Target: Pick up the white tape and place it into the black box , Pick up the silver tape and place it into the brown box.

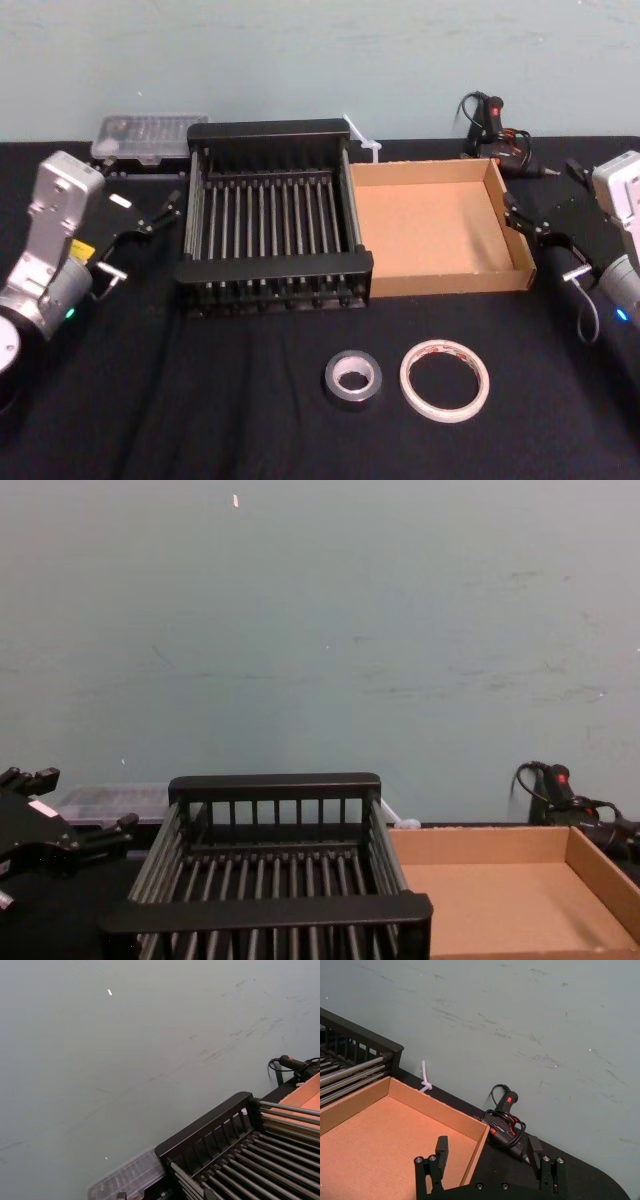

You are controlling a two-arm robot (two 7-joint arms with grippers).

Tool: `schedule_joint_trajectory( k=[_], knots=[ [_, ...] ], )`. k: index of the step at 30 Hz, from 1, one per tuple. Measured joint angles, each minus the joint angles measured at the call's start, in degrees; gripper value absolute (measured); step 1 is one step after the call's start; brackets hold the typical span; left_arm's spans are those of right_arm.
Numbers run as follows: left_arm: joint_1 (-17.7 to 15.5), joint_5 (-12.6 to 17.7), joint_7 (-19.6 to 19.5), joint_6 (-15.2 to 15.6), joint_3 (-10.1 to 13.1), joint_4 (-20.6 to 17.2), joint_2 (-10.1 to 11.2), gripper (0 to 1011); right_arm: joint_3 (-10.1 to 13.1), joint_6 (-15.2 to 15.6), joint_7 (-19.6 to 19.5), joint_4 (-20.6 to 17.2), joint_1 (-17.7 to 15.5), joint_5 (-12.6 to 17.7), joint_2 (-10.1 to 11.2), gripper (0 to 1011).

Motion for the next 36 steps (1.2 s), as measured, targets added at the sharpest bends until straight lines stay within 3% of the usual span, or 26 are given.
schedule_joint_trajectory(
  k=[8,17,24,36],
  knots=[
    [0.0,0.0,0.0,0.0,0.0,0.0,0.0,1001,1.2,0.4,1.8,-0.6,-0.4,0.5,0.0,1002],
    [0.0,0.0,0.0,0.0,0.0,0.0,0.0,1001,4.3,3.0,5.0,-5.0,-3.1,3.6,1.7,1002],
    [0.0,0.0,0.0,0.0,0.0,0.0,0.0,1002,7.5,6.6,8.1,-11.5,-7.9,7.4,4.5,1002],
    [0.0,0.0,0.0,0.0,0.0,0.0,0.0,1001,11.2,8.5,13.0,-20.4,-16.9,11.0,8.6,1003]
  ],
)
